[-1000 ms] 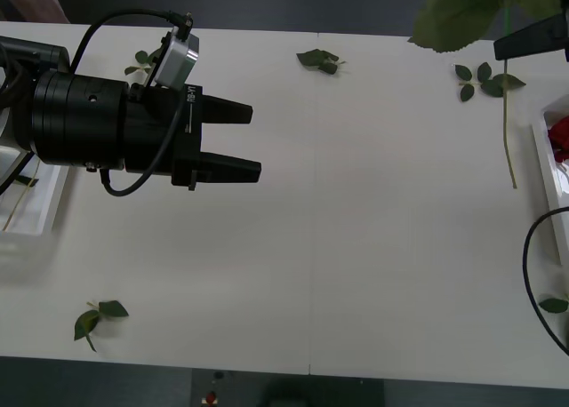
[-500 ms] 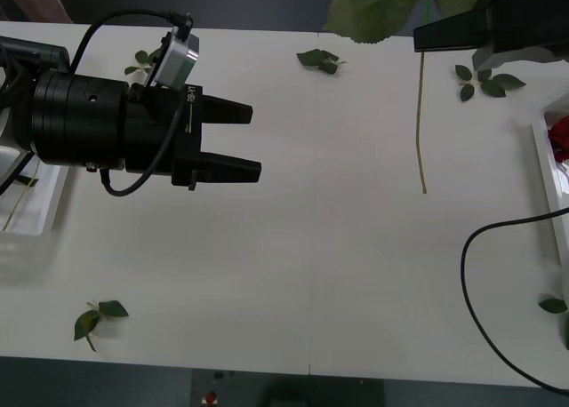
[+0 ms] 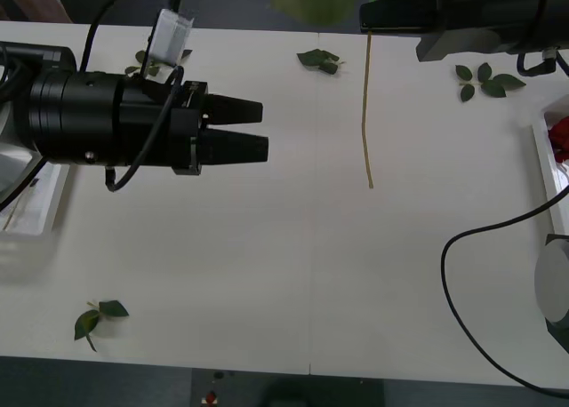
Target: Put the red flowers into the right box and the blue flowers into the left box
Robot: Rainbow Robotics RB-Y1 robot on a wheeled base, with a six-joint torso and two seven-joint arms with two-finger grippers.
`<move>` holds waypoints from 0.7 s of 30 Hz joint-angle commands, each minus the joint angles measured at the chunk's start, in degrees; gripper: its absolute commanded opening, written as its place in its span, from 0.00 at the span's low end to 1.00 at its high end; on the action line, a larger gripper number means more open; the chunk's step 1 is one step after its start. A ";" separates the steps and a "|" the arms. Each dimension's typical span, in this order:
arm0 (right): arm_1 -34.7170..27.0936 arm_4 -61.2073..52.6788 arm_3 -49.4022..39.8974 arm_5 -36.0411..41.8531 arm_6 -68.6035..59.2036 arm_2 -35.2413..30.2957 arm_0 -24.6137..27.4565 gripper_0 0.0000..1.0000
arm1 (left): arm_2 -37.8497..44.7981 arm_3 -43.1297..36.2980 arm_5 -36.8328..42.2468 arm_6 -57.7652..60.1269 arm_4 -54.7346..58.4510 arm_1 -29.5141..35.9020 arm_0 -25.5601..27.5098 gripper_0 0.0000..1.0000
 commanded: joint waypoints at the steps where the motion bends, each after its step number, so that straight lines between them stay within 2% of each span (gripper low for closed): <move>1: 1.53 -0.40 -1.03 -0.49 -0.92 -0.57 -3.28 0.00 | -1.34 -2.34 -0.27 10.16 -1.08 0.30 -4.77 1.00; 9: 1.62 -1.28 -1.03 -2.60 -0.83 2.16 -3.46 0.00 | -4.24 -4.10 -1.15 24.84 -6.71 -1.19 -10.65 1.00; 15: 1.62 -1.28 -1.03 -2.60 -0.83 2.16 -3.46 0.00 | -5.74 -4.10 -2.03 31.17 -12.24 -5.32 -13.64 1.00; 21: 1.62 -1.28 -1.03 -2.60 -0.83 2.16 -3.46 0.00 | -6.18 -4.10 -2.03 32.75 -14.09 -7.96 -14.78 1.00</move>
